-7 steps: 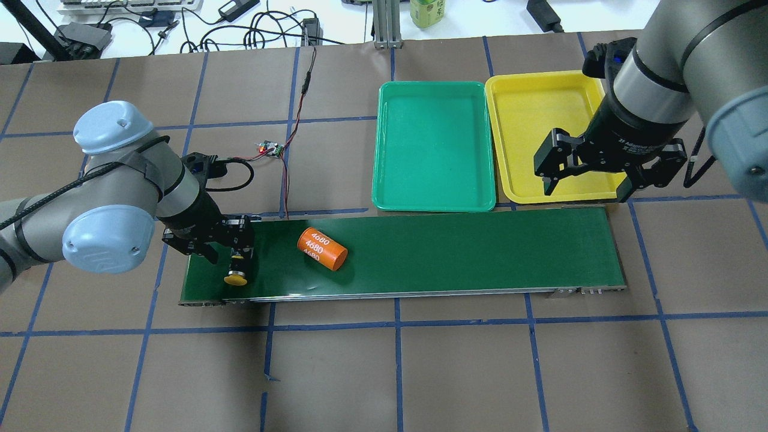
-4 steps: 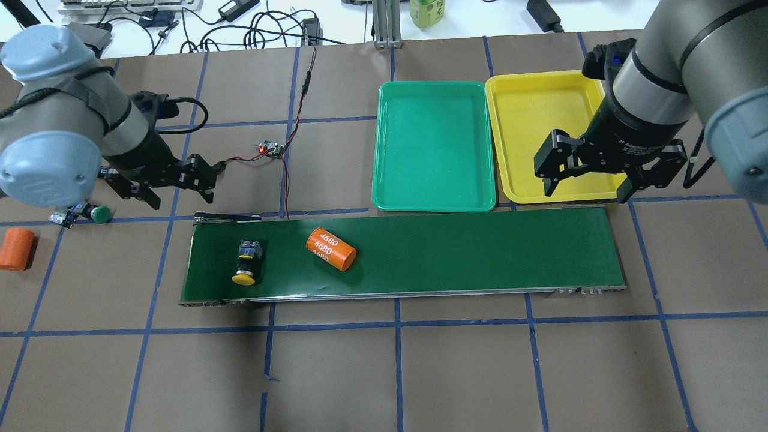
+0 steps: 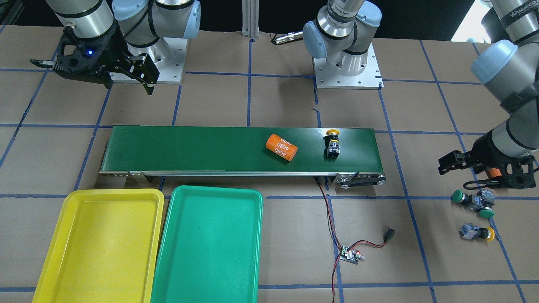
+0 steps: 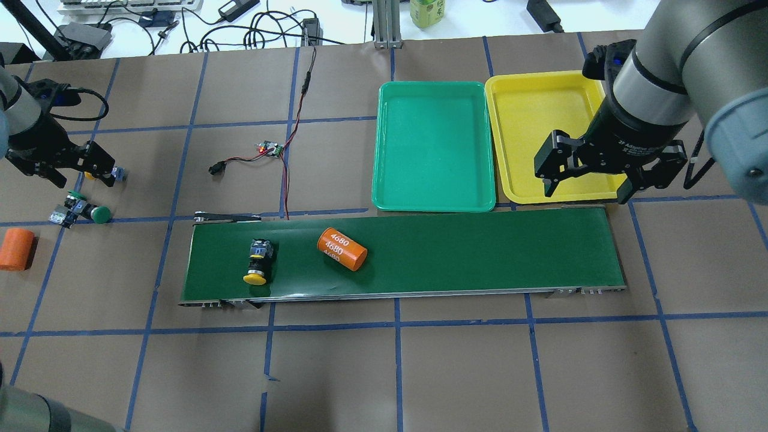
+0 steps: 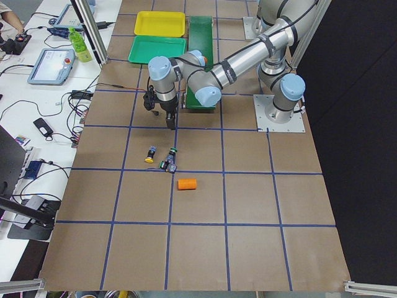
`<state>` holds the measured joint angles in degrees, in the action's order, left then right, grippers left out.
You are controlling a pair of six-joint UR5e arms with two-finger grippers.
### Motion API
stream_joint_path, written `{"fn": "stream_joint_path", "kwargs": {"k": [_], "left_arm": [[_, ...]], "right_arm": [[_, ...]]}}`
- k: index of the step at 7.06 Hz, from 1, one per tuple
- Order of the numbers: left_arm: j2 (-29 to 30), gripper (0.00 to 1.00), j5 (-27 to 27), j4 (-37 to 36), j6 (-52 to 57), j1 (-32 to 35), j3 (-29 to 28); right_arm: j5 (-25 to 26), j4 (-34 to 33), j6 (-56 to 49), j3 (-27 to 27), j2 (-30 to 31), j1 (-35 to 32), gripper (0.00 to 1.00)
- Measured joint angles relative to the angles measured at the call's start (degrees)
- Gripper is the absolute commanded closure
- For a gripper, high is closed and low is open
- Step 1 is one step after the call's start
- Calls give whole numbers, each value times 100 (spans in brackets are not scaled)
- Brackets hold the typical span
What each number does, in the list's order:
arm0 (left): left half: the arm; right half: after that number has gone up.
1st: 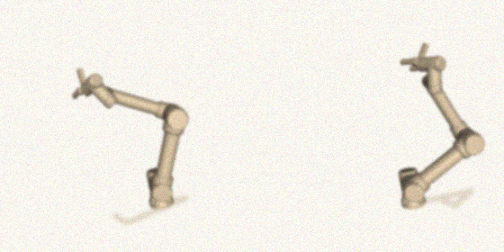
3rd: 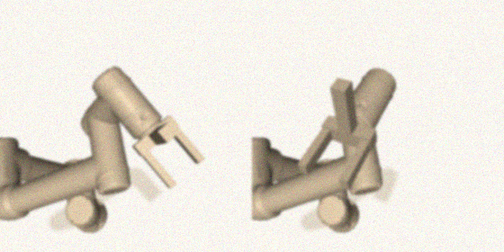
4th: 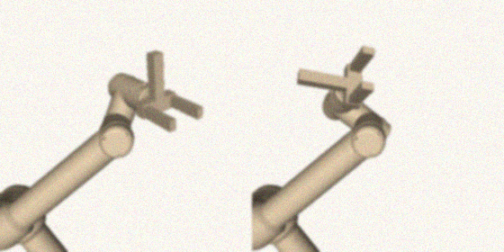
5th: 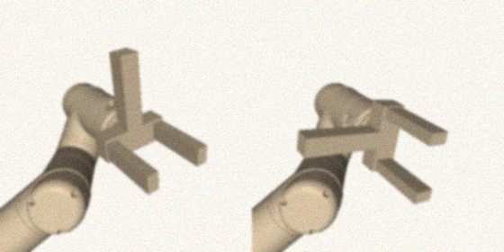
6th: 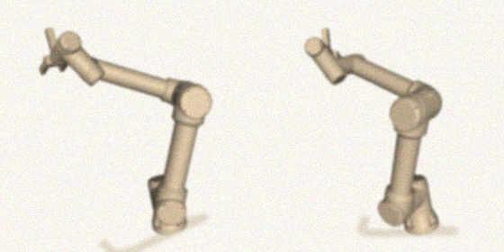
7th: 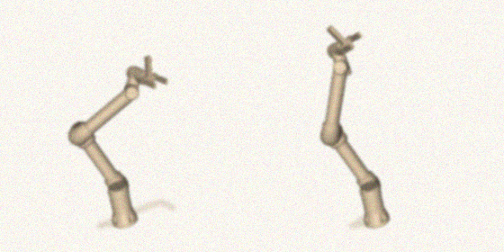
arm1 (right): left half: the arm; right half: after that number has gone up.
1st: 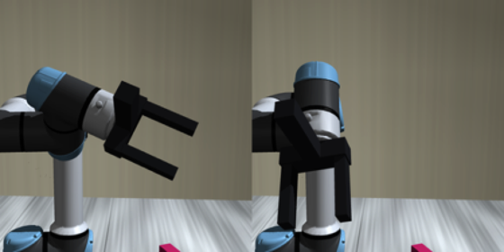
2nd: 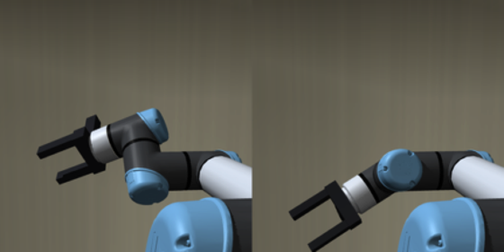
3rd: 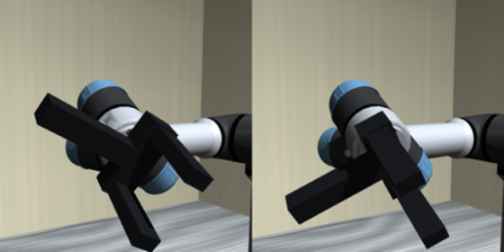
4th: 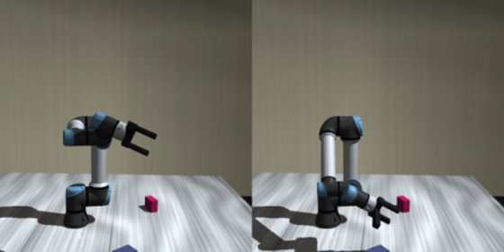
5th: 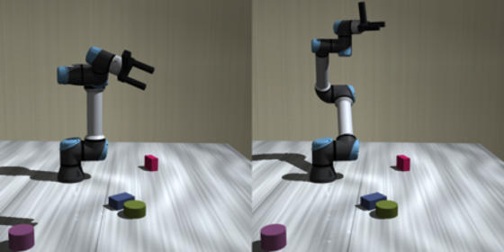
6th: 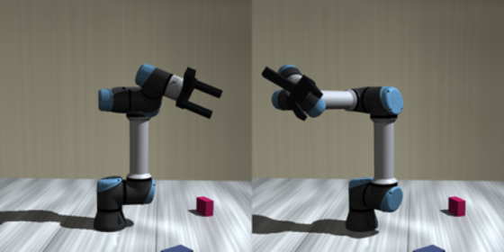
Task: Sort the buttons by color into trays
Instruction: 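Release the button and return the left gripper to the buttons, then grasp another yellow-capped button with the left gripper and carry it to the belt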
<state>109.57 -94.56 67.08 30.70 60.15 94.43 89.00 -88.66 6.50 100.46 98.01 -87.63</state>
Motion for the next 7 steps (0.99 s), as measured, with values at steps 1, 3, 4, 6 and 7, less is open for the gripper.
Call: {"fn": "stream_joint_path", "kwargs": {"k": [1,3,4,6,7], "left_arm": [[319,0,6,-373,346,-59,-152],[901,0,34,-697,1379,-87,-494],[1093,0,31,-809,1931,-90,-600],[1393,0,30,-1102,2033,-97,-807],[1509,0,73,-1156,1672,-105,-900]], "right_arm": [[2,6,3,0,-2,0,0],[3,12,5,6,-2,0,0],[3,9,3,7,-2,0,0],[-3,9,9,12,-1,0,0],[-5,10,18,22,-1,0,0]]}}
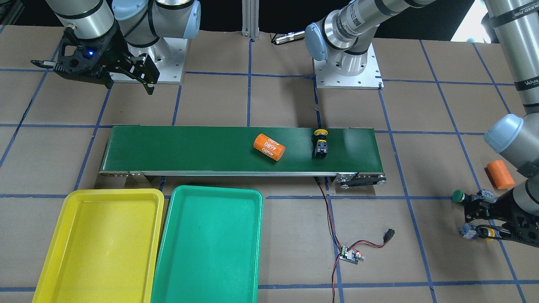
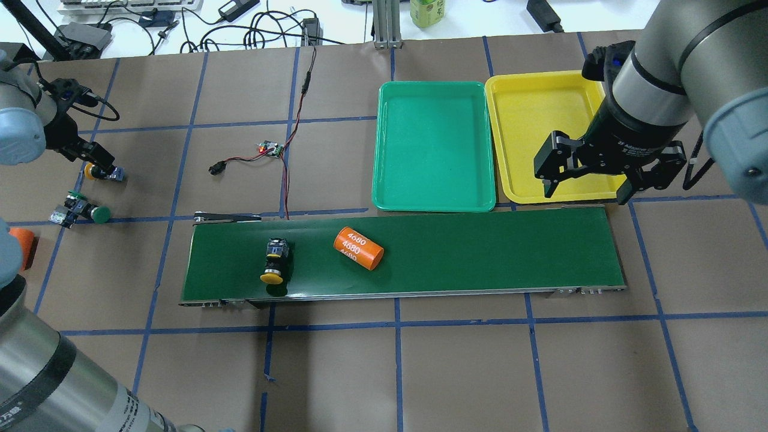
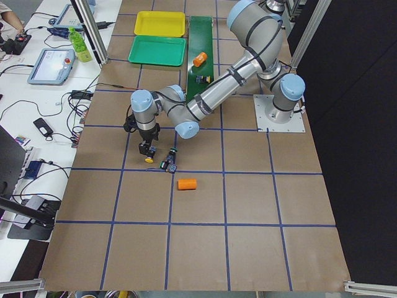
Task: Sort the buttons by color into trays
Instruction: 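Grasp another yellow-capped button with the left gripper and carry it to the belt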
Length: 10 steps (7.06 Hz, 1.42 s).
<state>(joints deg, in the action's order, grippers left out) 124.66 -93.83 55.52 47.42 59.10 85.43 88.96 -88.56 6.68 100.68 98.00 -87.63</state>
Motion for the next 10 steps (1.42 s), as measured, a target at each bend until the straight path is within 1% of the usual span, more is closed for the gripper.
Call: {"fn": "stream_joint_path", "kwargs": {"k": [2,4,7,9,10], "left_arm": [[168,0,259,-29,-364,-104,-60],[243,0,391,-32,-349,-228,-85],[305,0,616,-33,-301,-252,-100],[375,0,674,-40,-290,-273,-104],[406,29,679,-53,-289,-280,-108]], "right_arm": [[3,-11,15,76,25,0,0],[-12,-22,6,182,83,0,0],[-74,-30,-26,233,89,0,0],[-76,-24,-34,247,88,0,0],[-65,-22,-35,261,88,0,0]]}}
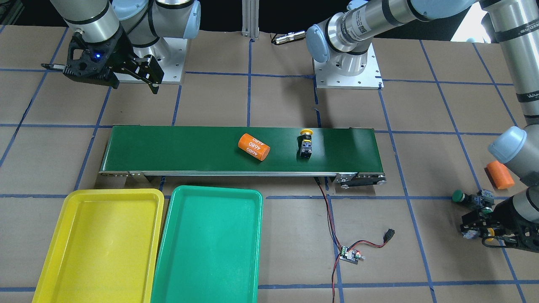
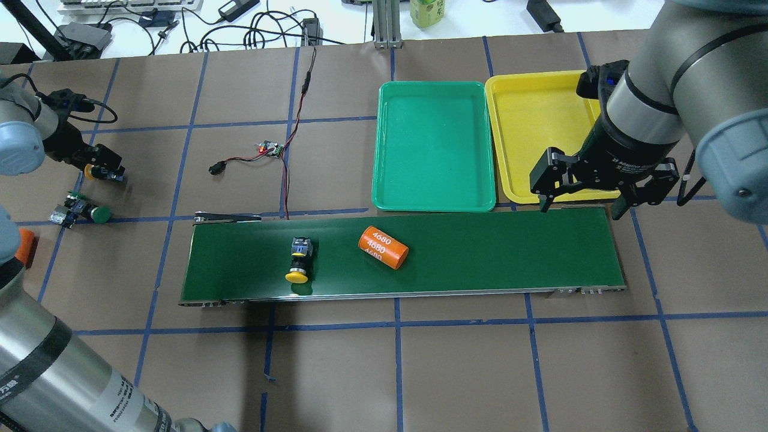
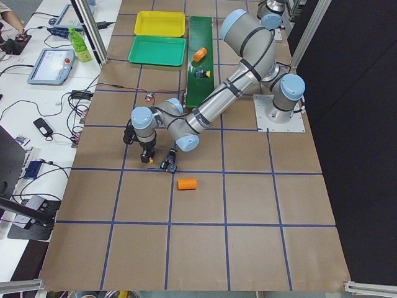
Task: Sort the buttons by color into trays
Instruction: 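Grasp another yellow-capped button with the left gripper and carry it to the belt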
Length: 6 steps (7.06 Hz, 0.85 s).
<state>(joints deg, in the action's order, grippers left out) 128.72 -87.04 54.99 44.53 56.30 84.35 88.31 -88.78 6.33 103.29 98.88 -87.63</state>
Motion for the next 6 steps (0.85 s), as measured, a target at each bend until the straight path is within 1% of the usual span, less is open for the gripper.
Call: {"fn": "stream_joint_path", "kwargs": {"k": [1,2,3,4,5,6], "left_arm": [[19,75,2,-9,-1,-3,4],[10,92,5,-11,-3,-5,5],[-65,98,4,16,-86,28,41],[-270,98,-4,155,-366,132,139],[-658,98,-6,543,-736,282,294],[-1175,98,1,1001,-1040,437,547]], "right_arm": [[16,-1,6,37,4,0,0],[26,-5,13,79,12,0,0],[30,-7,18,100,15,0,0],[32,-7,25,107,17,0,0],[37,-8,26,110,17,0,0],[36,-8,39,112,18,0,0]]}}
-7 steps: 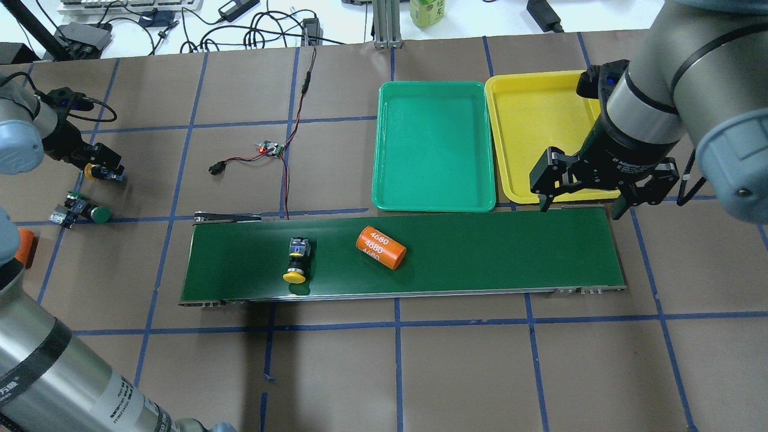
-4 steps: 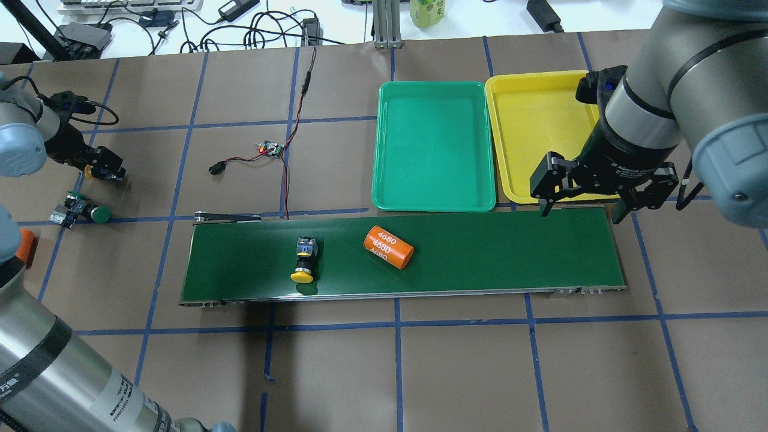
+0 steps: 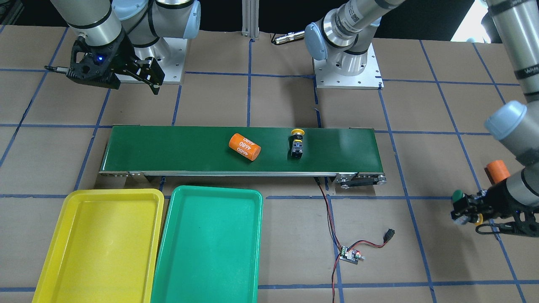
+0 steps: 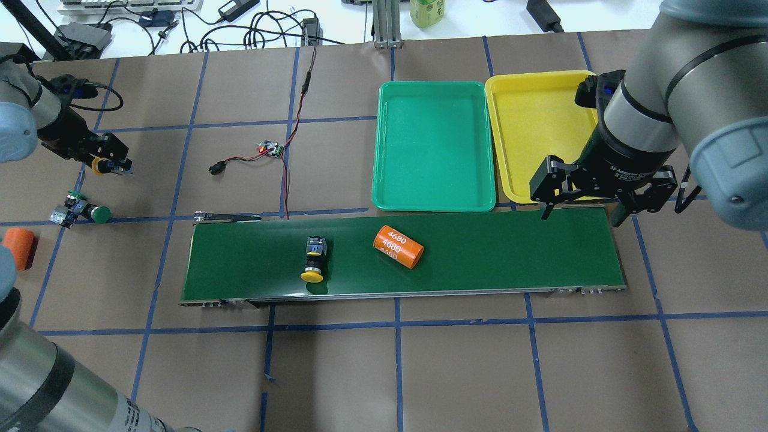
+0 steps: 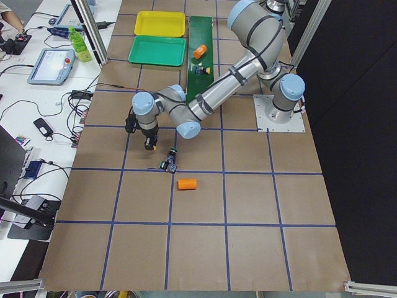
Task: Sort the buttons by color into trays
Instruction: 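Grasp another yellow-capped button with the left gripper and carry it to the belt, then lower the button onto the belt and open the left gripper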
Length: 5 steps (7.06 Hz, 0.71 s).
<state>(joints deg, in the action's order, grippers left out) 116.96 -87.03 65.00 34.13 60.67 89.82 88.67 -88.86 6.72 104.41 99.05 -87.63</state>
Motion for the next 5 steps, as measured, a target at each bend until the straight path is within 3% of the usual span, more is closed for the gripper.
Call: {"fn": "stream_joint_path", "kwargs": {"k": [3,5], "left_arm": [[-1711,98,249,338,-1189,702,1641],[-2266,98,240,148,-2437,1425,2416]], "right_arm": [[12,0,24,0,0,0,0],[-7,0,21,1,0,0,0]]}}
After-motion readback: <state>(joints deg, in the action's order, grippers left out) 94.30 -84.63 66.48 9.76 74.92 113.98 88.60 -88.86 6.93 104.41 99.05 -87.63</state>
